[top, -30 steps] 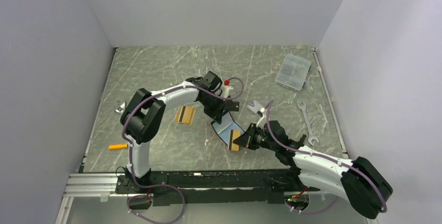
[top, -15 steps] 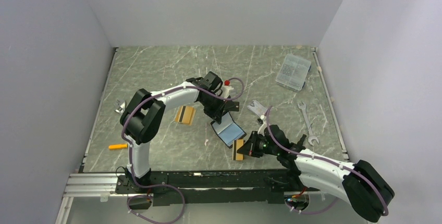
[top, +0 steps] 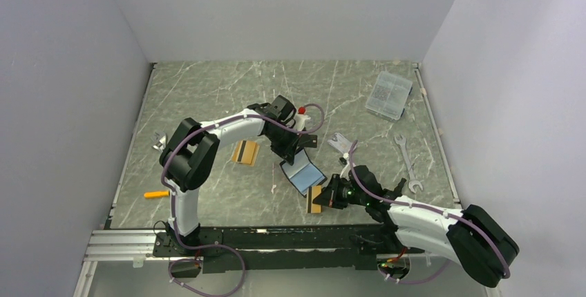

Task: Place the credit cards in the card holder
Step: Open the card holder at the center of the board.

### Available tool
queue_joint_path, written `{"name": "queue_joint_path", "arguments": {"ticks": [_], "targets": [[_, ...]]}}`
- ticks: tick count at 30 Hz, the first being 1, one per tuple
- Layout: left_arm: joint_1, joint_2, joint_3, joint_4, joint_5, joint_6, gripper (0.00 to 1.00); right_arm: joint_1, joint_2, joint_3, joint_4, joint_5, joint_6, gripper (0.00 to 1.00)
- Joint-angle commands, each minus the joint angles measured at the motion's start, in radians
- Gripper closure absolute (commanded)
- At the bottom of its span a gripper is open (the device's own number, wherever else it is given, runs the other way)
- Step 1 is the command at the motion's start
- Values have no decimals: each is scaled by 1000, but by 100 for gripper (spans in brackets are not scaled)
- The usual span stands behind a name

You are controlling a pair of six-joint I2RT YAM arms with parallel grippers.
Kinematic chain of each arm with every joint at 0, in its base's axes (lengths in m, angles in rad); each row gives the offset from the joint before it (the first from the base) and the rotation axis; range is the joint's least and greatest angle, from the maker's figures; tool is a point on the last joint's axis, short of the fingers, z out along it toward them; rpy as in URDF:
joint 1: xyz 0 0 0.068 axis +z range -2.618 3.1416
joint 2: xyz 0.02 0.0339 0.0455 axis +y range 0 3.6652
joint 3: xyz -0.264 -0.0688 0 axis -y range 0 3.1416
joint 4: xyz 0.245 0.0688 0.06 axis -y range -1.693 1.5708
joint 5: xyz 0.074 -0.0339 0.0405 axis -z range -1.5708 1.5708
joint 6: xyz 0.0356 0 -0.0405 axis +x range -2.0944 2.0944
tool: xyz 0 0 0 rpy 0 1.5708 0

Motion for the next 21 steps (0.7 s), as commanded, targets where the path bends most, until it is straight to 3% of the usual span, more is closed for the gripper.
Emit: {"name": "queue_joint_path", "arguments": {"ticks": [1,11,21], "targets": [[-11,-48,-5,-5,-7,2,100,-3,-3,7,39,8,-12,100],[-12,-51,-1,-8,-10,6,100,-3,-119,21,-49,31,-22,100],[-15,-56,1,-11,-8,8,100,-4,-41,77,14,36,-41,100]]}}
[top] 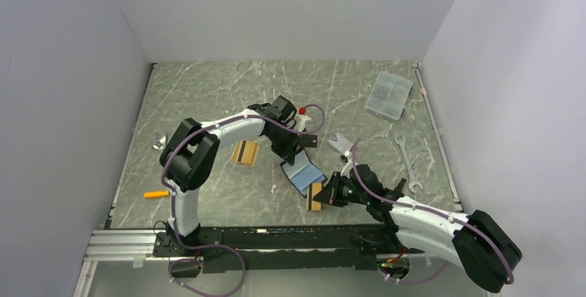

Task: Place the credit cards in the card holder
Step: Open the card holder at the center of the board.

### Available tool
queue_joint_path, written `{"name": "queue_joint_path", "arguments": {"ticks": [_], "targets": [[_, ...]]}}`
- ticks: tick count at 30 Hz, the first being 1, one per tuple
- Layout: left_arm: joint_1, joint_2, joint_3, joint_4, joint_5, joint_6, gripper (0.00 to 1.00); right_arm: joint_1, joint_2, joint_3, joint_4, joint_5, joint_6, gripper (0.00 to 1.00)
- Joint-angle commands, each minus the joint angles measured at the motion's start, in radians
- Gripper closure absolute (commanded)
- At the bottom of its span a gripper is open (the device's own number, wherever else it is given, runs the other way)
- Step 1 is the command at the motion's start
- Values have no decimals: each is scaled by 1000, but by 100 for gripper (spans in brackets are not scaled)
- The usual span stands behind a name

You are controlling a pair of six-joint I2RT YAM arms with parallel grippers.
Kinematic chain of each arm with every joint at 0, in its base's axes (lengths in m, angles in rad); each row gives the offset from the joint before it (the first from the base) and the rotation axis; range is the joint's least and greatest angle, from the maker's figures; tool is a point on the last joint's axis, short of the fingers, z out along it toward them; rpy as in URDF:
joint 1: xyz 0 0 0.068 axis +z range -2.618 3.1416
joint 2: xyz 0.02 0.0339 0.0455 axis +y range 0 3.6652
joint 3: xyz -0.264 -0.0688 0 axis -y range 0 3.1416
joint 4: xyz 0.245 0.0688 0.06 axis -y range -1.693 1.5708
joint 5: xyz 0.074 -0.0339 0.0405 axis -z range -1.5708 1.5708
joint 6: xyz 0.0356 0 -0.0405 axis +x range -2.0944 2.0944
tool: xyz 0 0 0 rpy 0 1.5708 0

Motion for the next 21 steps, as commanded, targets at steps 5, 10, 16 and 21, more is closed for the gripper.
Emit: {"name": "queue_joint_path", "arguments": {"ticks": [5,10,16,21], "targets": [[-11,-57,1,-12,-7,6,100,-4,56,123,46,20,-53,100],[-11,-63,-4,-8,-4,7,100,-4,34,125,36,39,-53,100],[-11,-65,4,-9,23,2,100,-5,123,150,94,42,-60,100],[-10,-73,4,-12,36,1,100,-9,179,197,115,25,-71,100]]}}
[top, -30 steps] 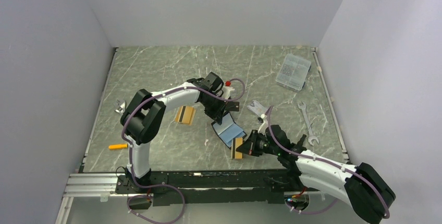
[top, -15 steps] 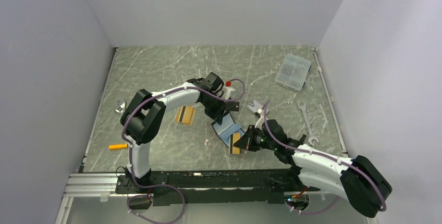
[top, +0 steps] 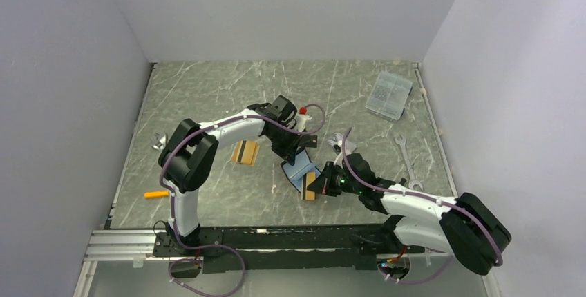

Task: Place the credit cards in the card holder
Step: Open the card holder at the center of the board.

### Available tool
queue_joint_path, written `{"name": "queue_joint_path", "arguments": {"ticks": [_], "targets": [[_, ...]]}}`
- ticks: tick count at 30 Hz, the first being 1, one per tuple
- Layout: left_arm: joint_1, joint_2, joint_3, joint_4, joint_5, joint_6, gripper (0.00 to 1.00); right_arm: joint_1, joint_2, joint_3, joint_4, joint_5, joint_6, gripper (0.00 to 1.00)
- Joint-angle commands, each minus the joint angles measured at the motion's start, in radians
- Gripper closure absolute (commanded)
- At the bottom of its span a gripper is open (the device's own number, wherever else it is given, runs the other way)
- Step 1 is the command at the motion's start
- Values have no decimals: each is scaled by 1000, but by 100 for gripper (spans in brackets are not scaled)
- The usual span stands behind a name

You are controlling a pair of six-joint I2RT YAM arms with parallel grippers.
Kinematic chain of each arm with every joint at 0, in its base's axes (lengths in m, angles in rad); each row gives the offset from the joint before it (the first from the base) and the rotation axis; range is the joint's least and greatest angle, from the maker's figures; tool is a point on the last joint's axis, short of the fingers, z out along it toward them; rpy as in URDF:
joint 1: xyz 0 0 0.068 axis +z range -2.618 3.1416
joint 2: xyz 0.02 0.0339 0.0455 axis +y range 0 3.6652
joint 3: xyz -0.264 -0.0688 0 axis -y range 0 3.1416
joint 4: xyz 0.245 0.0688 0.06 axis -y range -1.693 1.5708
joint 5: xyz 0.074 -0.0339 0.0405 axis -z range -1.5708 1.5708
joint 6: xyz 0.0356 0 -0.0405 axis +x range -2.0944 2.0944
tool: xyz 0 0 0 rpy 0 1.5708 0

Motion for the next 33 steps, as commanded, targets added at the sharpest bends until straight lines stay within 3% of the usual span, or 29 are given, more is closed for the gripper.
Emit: {"name": "queue_joint_path", "arguments": {"ticks": [1,8,14,20,33], "targets": [[-6,-62,4,-9,31,3,100,-8,1,77,52,7,-39,100],[-3,-60,-22,1,49,-4,100,-44,-84,88,-59,39,-63,100],[11,-82,-43,29,136,-35,100,-47,26,99,59,9,-46,100],[69,-95,-99,79,228,-77,84,-46,150,121,166,-18,-36,100],[95,-76,-109,96,276,-81,85,-46,165,99,160,-29,-31,100]]}}
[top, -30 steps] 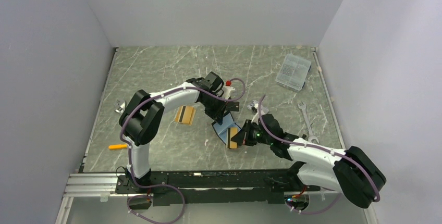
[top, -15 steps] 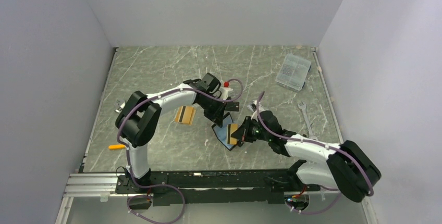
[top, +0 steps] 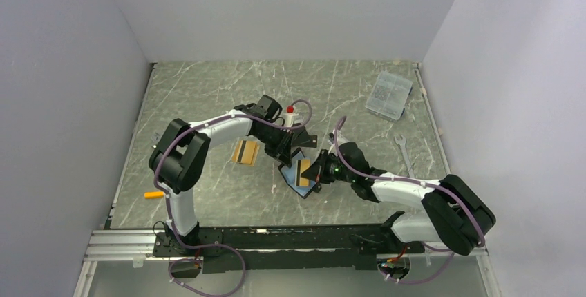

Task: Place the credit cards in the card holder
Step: Open the card holder at the center of the board.

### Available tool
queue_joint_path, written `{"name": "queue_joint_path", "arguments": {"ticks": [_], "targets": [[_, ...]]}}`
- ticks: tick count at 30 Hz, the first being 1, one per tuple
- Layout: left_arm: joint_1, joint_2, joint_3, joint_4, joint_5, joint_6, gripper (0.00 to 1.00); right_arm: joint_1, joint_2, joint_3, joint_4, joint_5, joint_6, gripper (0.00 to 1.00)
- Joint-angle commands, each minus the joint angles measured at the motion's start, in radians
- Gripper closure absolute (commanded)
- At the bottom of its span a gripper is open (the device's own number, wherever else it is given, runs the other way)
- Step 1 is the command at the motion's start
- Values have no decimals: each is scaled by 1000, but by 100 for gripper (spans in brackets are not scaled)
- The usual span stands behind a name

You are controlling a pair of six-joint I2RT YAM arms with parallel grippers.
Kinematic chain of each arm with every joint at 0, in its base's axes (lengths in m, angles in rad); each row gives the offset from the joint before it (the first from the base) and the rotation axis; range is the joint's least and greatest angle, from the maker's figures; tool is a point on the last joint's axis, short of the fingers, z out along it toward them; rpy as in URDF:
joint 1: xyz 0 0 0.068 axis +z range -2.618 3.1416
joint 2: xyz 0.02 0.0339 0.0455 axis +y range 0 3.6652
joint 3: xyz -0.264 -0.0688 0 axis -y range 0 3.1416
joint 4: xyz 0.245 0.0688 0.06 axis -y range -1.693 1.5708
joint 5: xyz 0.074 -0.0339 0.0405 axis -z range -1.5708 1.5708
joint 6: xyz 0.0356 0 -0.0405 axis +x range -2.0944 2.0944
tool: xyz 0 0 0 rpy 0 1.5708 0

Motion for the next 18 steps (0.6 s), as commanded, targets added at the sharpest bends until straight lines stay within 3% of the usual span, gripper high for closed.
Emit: {"name": "queue_joint_path", "arguments": {"ticks": [1,6,18], "targets": [[-4,-21,6,26,41,-6,86,-2,-33,-30,35,-11,6,100],[-12,4,20,6,6,10,100,-3,-43,-77,56,-16,30,100],[-80,15,49,-32,-73,61,100,-2,-67,-84,55,-11,33,100]]}}
